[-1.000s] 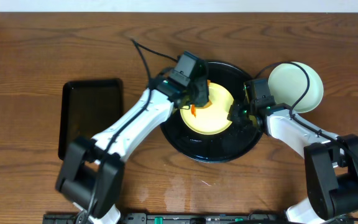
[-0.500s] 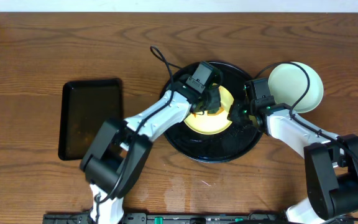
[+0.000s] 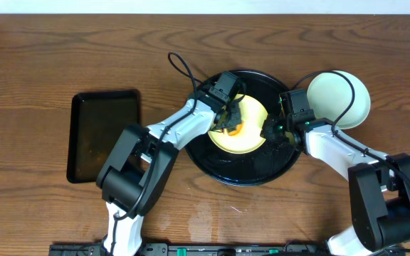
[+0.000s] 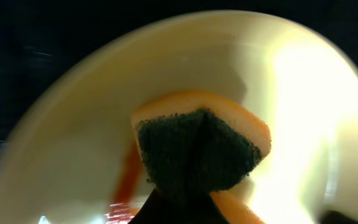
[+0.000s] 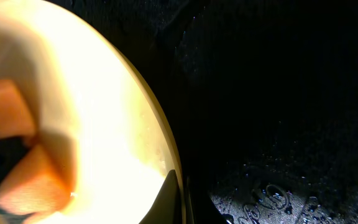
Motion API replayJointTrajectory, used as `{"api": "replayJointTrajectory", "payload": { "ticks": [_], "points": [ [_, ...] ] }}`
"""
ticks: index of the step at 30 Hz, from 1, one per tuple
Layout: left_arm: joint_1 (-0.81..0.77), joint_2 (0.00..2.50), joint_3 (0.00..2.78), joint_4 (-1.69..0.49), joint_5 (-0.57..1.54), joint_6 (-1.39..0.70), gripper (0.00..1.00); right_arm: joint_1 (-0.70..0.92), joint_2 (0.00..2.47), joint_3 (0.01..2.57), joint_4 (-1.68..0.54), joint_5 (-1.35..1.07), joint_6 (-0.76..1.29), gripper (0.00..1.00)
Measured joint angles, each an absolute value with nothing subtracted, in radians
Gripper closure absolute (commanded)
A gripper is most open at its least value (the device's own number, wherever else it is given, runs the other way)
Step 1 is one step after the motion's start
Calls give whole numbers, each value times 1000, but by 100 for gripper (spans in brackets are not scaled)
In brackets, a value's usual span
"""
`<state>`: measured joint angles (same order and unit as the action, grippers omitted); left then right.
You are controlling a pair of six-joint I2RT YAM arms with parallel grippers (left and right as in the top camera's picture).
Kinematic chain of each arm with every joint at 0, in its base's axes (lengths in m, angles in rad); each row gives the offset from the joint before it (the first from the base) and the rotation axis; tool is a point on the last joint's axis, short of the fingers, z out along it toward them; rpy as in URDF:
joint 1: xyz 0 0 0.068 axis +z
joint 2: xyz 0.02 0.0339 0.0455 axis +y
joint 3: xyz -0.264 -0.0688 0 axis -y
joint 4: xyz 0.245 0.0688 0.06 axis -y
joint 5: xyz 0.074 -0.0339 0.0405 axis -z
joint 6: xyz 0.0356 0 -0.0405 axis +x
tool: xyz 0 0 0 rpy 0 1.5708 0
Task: Clean dirty plates on tray and stack at the side
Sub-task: 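Scrub the yellow plate with the sponge in the left gripper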
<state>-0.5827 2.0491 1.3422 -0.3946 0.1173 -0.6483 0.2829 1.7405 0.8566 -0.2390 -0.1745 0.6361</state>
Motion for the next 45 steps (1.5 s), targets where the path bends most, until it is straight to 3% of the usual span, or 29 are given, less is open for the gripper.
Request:
{"api": "replayJointTrajectory", "payload": {
  "ticks": [14,32,38,45],
  "points": [
    [-558,1916,1331,-422,-90,-545,92,283,1740,857,-241,-175,636,99],
    [-597,2046,1331,-291,76,-602,92,283,1740,857,-241,-174,636,99],
    [-592,2051,1338,-362,52,-598,92,283,1740,858,-242,-168,636,99],
    [-592,2026,1341,-493,-113,-567,92,283,1740,858,-242,-168,636,99]
  ]
}}
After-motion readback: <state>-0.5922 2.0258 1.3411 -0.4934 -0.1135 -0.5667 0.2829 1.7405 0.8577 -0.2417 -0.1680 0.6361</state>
